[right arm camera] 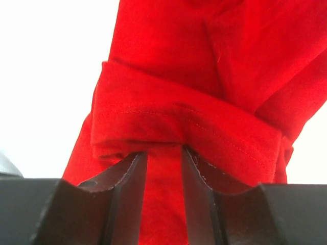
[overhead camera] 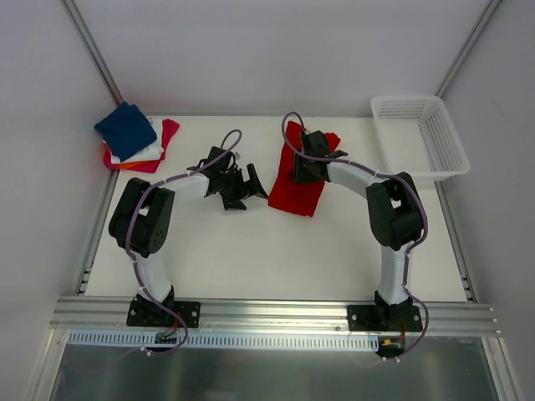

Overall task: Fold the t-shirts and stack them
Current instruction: Fold the tshirt

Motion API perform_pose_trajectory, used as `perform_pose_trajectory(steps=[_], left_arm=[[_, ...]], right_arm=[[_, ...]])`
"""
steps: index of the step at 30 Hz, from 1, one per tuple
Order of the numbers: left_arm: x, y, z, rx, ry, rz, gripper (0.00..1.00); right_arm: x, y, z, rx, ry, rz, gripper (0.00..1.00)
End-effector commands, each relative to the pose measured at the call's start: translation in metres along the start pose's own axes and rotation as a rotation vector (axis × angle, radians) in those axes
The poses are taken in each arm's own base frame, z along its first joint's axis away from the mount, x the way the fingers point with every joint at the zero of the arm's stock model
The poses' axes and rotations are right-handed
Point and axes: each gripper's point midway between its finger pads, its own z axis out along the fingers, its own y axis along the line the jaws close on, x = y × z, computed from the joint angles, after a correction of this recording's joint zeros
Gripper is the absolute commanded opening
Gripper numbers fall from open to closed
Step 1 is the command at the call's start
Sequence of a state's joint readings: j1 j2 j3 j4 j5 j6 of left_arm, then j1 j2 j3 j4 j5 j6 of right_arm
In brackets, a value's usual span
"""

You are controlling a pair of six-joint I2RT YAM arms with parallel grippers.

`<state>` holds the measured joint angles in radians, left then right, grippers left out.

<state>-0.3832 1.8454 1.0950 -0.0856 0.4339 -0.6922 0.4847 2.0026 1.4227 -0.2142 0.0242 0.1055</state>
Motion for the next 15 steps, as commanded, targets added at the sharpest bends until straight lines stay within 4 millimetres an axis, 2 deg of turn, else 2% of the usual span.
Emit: perform_pose_trajectory(steps=[1, 6, 7, 10, 15], left_arm=[[-0.002, 0.0, -0.008, -0.006, -0.026, 0.037, 0.99], [0.001, 0.003, -0.006, -0.014, -0.019, 0.035, 0.99], [0.001, 0.003, -0.006, -0.013, -0.018, 0.035, 0.99], [0.002, 0.003, -0.007, -0.011, -0.017, 0.036, 0.99], [0.003, 0.005, -0.006, -0.014, -0.013, 0.035, 0.99]], right_arm=[[-0.025, -0.006, -0.001, 0.02, -0.048, -0.016, 0.36], [-0.045, -0.021, -0.001, 0.067, -0.086, -0.011, 0.36], [-0.044, -0.026, 0.003, 0.08, -0.075, -0.013, 0.36], [-0.062, -0.039, 0.004, 0.116, -0.097, 0.004, 0.36], [-0.086, -0.059, -0.008, 0.196, -0.17, 0.014, 0.37]])
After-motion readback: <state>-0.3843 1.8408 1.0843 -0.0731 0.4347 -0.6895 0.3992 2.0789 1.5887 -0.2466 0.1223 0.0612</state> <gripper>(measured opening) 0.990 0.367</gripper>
